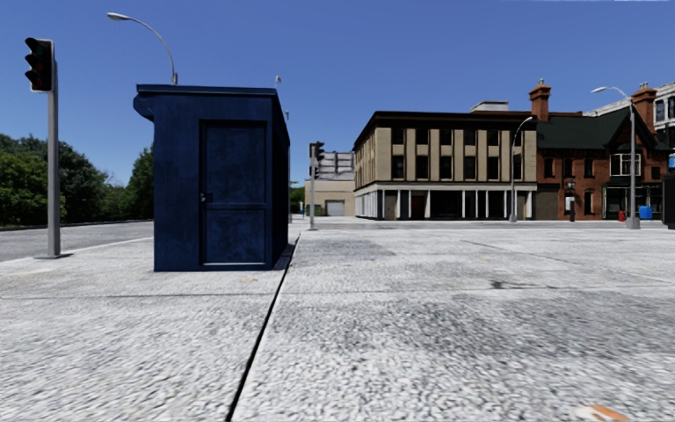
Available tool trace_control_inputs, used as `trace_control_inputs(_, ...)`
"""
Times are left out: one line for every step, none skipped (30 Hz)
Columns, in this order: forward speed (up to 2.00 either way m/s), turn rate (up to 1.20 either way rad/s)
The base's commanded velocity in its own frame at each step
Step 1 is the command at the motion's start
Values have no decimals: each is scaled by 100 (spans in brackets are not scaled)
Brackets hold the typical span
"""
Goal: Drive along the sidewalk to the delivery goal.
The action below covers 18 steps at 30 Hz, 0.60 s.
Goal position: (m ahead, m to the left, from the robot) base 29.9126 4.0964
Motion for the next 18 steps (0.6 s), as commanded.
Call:
trace_control_inputs(200,0)
trace_control_inputs(200,0)
trace_control_inputs(200,0)
trace_control_inputs(200,0)
trace_control_inputs(200,0)
trace_control_inputs(200,0)
trace_control_inputs(200,0)
trace_control_inputs(200,0)
trace_control_inputs(200,0)
trace_control_inputs(200,0)
trace_control_inputs(200,0)
trace_control_inputs(200,0)
trace_control_inputs(200,0)
trace_control_inputs(200,0)
trace_control_inputs(200,0)
trace_control_inputs(200,0)
trace_control_inputs(200,0)
trace_control_inputs(200,0)
